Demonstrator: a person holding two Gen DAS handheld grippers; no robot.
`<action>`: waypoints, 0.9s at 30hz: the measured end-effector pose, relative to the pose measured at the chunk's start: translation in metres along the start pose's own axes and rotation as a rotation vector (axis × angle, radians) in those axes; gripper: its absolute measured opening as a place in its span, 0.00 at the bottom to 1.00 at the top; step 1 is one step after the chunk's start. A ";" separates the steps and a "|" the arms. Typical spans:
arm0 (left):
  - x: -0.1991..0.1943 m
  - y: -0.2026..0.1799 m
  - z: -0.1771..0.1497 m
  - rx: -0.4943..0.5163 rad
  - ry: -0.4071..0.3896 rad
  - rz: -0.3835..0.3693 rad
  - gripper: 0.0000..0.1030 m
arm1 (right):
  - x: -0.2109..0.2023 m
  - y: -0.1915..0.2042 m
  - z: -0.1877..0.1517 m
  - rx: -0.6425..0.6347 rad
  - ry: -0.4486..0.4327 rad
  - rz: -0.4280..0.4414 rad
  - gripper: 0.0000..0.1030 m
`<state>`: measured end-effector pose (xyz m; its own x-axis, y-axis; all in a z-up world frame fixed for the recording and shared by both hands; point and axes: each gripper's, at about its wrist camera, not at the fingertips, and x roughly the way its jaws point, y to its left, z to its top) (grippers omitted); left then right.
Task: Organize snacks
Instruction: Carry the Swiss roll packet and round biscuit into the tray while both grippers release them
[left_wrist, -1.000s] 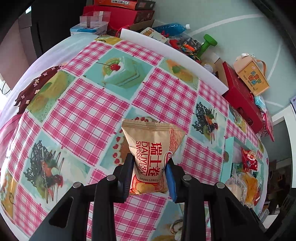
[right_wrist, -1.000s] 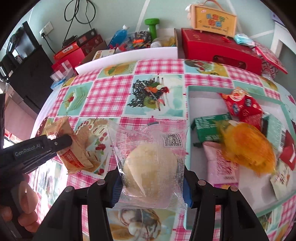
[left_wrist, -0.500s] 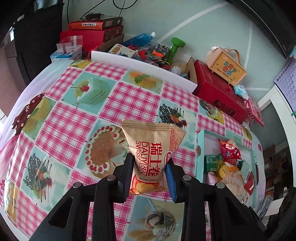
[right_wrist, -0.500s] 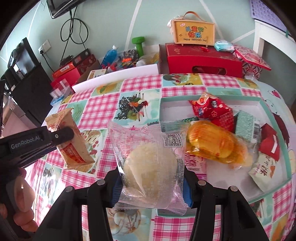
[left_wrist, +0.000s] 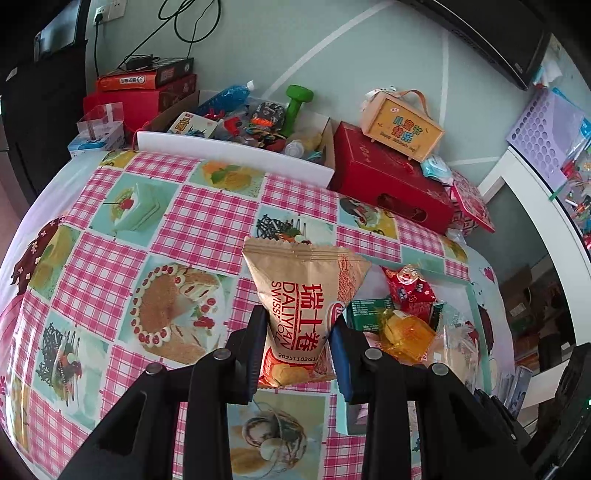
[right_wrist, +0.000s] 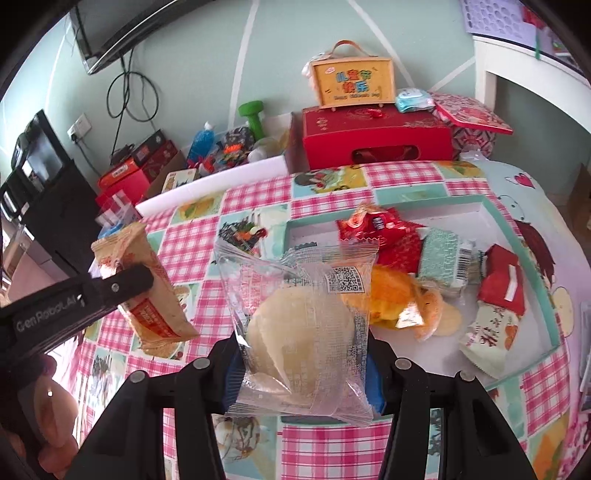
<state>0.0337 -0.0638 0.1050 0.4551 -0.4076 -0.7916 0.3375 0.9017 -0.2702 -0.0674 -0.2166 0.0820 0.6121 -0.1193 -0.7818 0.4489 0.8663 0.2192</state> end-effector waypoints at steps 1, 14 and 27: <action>-0.001 -0.004 -0.001 0.006 -0.004 -0.006 0.33 | -0.003 -0.009 0.002 0.022 -0.007 -0.013 0.54; 0.010 -0.070 -0.021 0.149 0.027 -0.127 0.33 | -0.025 -0.107 0.012 0.240 -0.055 -0.212 0.54; 0.042 -0.120 -0.056 0.276 0.115 -0.152 0.33 | -0.009 -0.136 0.004 0.297 0.009 -0.226 0.54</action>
<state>-0.0341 -0.1806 0.0736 0.2921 -0.5015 -0.8144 0.6119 0.7524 -0.2438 -0.1314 -0.3352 0.0610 0.4711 -0.2862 -0.8343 0.7422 0.6398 0.1996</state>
